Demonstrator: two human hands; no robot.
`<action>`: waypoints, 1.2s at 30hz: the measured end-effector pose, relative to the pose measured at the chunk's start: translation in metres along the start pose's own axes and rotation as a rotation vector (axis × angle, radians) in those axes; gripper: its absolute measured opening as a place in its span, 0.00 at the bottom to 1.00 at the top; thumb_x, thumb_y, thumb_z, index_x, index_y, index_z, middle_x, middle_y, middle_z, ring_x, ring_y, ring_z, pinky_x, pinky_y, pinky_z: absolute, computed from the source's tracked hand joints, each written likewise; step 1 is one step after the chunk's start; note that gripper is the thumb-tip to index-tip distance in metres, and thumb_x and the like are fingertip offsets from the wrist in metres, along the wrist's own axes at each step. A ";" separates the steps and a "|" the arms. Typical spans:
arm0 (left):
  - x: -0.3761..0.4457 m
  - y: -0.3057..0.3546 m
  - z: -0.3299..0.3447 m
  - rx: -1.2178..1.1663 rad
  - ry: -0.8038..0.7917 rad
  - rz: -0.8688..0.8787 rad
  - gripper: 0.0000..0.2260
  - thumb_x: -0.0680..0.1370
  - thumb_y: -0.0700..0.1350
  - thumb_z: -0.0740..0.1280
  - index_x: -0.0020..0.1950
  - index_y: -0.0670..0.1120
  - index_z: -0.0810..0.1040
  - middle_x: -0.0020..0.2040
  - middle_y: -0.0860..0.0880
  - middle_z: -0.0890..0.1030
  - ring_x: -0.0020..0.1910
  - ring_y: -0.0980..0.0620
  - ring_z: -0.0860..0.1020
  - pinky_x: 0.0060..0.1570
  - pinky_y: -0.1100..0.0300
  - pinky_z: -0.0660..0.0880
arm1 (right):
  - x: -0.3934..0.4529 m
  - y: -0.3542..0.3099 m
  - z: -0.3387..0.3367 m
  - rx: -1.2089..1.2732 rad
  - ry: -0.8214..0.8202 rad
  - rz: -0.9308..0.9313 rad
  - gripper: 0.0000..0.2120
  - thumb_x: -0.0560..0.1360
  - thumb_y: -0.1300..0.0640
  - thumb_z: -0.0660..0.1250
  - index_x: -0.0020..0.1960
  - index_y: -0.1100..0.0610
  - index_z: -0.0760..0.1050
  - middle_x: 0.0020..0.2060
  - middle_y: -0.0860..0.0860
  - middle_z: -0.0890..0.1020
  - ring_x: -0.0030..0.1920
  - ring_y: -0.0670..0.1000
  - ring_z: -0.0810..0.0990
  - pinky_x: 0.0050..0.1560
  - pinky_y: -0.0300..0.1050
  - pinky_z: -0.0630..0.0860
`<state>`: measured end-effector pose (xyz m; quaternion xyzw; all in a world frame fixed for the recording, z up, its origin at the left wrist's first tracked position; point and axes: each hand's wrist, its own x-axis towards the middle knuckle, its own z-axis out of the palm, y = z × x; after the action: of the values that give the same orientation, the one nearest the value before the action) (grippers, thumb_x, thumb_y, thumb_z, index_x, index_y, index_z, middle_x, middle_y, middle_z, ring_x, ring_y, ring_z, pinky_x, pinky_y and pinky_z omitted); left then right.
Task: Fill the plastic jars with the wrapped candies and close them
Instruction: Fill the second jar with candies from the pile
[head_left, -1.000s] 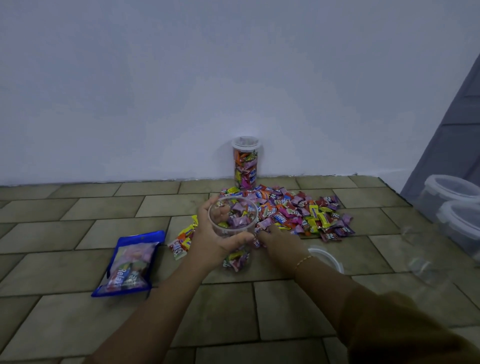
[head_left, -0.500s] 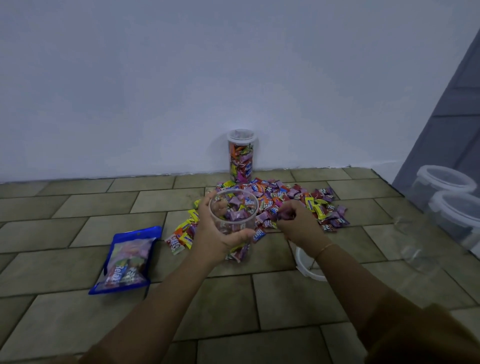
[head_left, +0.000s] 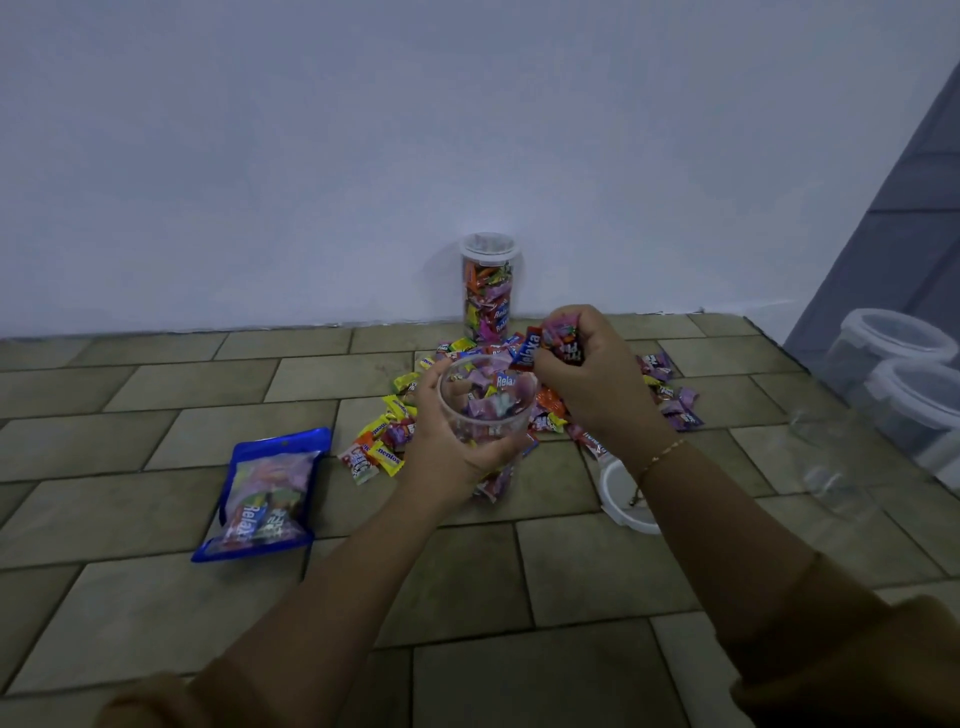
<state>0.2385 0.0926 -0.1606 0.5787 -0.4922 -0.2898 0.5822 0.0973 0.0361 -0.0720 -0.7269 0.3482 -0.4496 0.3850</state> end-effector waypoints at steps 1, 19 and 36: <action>-0.001 0.002 0.001 -0.009 -0.008 -0.005 0.46 0.59 0.53 0.82 0.66 0.64 0.54 0.61 0.55 0.71 0.60 0.63 0.73 0.59 0.54 0.76 | 0.000 -0.001 0.003 -0.011 0.004 -0.007 0.14 0.74 0.67 0.64 0.42 0.48 0.68 0.31 0.51 0.72 0.28 0.45 0.69 0.28 0.33 0.69; -0.006 0.005 0.012 -0.048 -0.016 0.021 0.44 0.61 0.51 0.81 0.65 0.67 0.54 0.66 0.52 0.69 0.65 0.54 0.71 0.62 0.56 0.74 | 0.009 0.007 0.027 -0.276 0.172 -0.085 0.07 0.76 0.52 0.64 0.48 0.52 0.67 0.32 0.43 0.71 0.33 0.45 0.70 0.34 0.43 0.68; -0.006 0.004 0.024 -0.041 0.027 0.014 0.45 0.61 0.43 0.81 0.67 0.60 0.55 0.61 0.59 0.70 0.62 0.62 0.72 0.53 0.71 0.73 | 0.017 0.036 0.020 -0.233 0.114 -0.247 0.19 0.76 0.39 0.54 0.49 0.54 0.72 0.34 0.54 0.80 0.36 0.53 0.80 0.34 0.52 0.75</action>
<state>0.2135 0.0897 -0.1619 0.5670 -0.4821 -0.2879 0.6026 0.1158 0.0098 -0.1030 -0.7772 0.3272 -0.4905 0.2197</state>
